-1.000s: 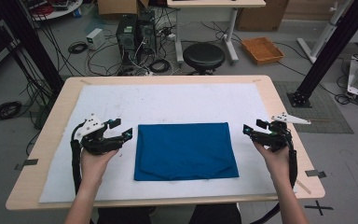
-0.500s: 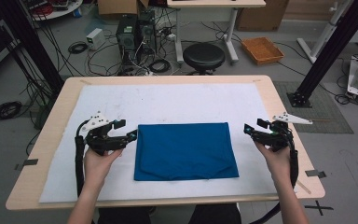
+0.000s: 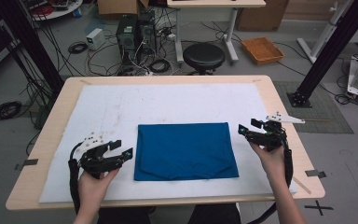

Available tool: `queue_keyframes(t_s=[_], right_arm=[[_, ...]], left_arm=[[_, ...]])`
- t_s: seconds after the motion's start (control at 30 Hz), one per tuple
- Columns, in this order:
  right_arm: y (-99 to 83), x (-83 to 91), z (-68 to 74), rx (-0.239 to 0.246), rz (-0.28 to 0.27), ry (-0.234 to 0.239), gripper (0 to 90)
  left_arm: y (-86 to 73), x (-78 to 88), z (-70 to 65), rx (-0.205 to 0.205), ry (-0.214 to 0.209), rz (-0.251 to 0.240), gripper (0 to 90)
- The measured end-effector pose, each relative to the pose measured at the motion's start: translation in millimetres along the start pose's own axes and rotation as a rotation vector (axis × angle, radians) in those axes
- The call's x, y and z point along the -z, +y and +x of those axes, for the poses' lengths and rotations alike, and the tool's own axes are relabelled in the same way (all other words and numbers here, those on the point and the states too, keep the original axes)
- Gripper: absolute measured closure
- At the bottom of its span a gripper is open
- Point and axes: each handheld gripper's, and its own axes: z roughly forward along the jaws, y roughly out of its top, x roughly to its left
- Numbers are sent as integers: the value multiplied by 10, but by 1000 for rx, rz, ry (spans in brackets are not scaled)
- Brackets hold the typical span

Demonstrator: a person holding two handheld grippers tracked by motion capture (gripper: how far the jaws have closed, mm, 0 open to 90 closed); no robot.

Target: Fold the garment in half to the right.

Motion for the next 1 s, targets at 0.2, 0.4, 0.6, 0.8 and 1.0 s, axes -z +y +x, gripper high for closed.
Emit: queue_keyframes(t_s=[0.2, 0.4, 0.6, 0.8, 1.0], right_arm=[[9, -44, 53, 10, 4, 5, 329], [17, -71, 98, 22, 3, 7, 330], [26, -95, 145, 34, 1, 15, 330], [59, -181, 254, 58, 4, 29, 334], [113, -347, 455, 80, 26, 57, 338]], left_arm=[[-290, 1, -30, 97, 10, 84, 444], [-381, -111, -67, 169, 1, 142, 444], [-362, -227, -135, 172, 12, 172, 444], [-342, -317, -174, 217, 13, 177, 481], [-324, -395, -260, 171, 51, 199, 616]])
